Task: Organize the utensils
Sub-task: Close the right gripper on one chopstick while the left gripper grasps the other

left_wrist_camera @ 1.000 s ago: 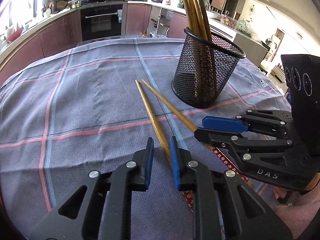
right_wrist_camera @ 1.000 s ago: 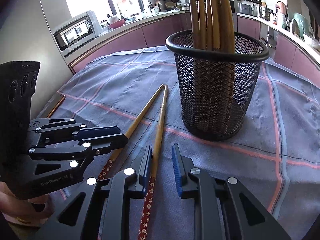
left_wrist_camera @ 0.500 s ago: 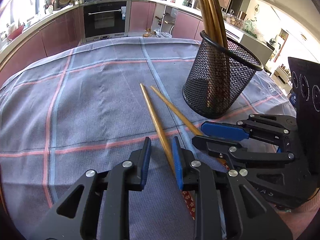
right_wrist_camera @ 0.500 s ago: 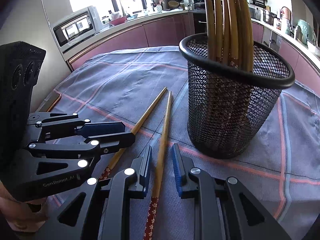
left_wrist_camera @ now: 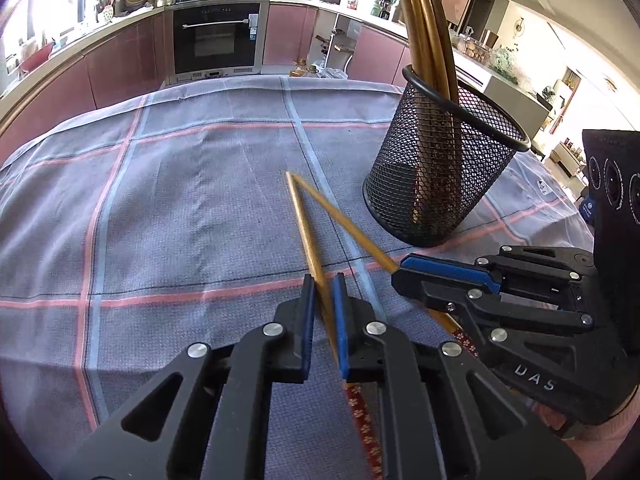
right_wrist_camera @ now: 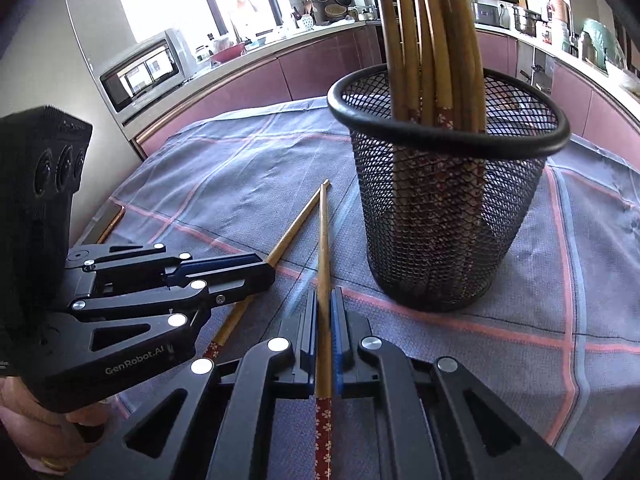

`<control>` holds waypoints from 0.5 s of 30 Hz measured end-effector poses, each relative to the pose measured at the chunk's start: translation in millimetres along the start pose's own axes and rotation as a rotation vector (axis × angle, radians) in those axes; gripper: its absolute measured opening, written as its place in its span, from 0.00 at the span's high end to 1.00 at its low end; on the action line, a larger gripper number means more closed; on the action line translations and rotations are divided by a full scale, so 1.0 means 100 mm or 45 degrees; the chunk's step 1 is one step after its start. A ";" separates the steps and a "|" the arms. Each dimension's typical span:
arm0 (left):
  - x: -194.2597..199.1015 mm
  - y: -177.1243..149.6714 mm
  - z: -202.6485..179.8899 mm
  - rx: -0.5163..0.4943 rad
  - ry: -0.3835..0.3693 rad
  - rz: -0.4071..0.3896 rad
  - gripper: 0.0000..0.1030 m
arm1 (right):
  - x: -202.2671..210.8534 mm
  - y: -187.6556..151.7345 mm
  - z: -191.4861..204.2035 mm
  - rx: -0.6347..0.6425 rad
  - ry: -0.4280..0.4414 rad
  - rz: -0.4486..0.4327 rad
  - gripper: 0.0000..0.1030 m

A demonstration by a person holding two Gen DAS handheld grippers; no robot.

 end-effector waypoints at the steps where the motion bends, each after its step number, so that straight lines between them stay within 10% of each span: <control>1: 0.01 -0.01 0.00 0.000 0.000 0.000 0.92 | 0.02 0.00 0.00 -0.002 0.004 -0.008 0.95; 15: 0.05 -0.09 -0.01 -0.042 0.003 0.021 0.91 | -0.03 0.00 0.13 0.073 0.025 0.044 0.94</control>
Point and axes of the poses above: each gripper's, at about its wrist camera, not at the fingertips, and x roughly against the way its jaws point, z to its left, y to its top, the point moved 1 cm from there along -x, roughly the way its jaws point, and after that the axes turned 14 degrees about x, right-handed, at the moved point
